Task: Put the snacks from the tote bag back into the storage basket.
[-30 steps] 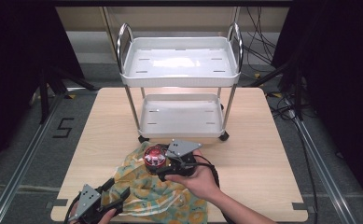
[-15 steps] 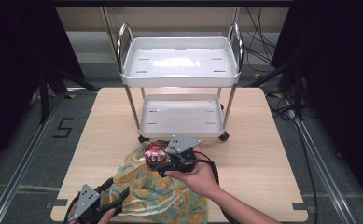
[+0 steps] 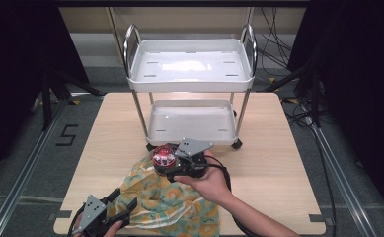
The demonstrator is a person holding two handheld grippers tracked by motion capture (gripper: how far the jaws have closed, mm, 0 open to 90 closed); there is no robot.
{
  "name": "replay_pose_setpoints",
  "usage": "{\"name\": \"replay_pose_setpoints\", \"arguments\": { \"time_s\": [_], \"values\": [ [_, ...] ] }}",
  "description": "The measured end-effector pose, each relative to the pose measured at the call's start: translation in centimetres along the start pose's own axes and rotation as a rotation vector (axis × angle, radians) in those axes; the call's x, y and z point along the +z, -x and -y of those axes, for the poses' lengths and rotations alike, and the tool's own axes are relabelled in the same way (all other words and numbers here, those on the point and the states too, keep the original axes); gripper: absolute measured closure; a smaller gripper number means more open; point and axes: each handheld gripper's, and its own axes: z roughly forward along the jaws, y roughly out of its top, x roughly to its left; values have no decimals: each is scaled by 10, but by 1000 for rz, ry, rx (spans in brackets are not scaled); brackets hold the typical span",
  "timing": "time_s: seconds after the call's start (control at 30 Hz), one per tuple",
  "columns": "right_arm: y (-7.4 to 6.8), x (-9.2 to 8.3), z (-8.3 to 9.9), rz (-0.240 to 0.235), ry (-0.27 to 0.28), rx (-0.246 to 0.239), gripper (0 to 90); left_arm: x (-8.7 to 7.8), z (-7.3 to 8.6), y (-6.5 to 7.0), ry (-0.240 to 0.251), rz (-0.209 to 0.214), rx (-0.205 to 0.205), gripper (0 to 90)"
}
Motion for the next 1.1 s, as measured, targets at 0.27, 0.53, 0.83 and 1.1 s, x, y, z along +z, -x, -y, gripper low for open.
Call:
{"name": "replay_pose_setpoints", "arguments": {
  "time_s": [0.27,0.53,0.83,1.1],
  "values": [
    [3,4,-1,12,1,16,265,-1,0,0,-3,-2,3,301],
    [8,5,0,21,-5,34,265,0,0,0,2,7,10,302],
    [11,5,-4,27,-2,22,266,-1,-1,0,-3,1,3,305],
    [13,7,-12,23,-1,23,266,-1,-1,1,-4,-2,5,306]
  ]
}}
